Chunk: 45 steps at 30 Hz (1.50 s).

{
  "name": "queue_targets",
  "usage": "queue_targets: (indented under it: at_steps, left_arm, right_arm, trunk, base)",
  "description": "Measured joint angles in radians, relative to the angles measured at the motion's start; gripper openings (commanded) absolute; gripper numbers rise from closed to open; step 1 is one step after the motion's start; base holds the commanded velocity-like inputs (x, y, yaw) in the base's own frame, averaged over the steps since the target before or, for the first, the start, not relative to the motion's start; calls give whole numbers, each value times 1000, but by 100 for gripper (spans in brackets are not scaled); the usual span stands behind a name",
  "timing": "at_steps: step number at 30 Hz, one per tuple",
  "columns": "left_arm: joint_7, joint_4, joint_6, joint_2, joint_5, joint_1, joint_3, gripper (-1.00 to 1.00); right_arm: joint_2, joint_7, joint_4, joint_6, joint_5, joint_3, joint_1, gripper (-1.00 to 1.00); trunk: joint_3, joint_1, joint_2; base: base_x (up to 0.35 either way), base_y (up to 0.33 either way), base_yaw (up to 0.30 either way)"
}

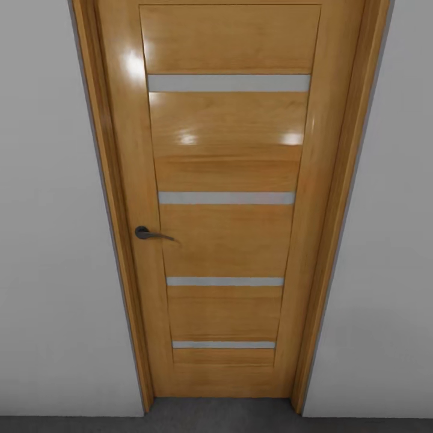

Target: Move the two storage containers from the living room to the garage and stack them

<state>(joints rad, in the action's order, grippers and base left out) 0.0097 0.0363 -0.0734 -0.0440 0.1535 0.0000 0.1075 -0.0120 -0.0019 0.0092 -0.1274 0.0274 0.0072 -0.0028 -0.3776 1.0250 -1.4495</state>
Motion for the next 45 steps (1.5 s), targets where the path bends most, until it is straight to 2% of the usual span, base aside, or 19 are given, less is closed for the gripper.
queue_targets:
  at_steps: [45]
  left_arm:
    - [0,0,0,0,1,0,0,100]
  right_arm:
    - [1,0,-1,0,0,1,0,100]
  trunk:
    - [0,0,0]
  base:
    - [0,-21,10]
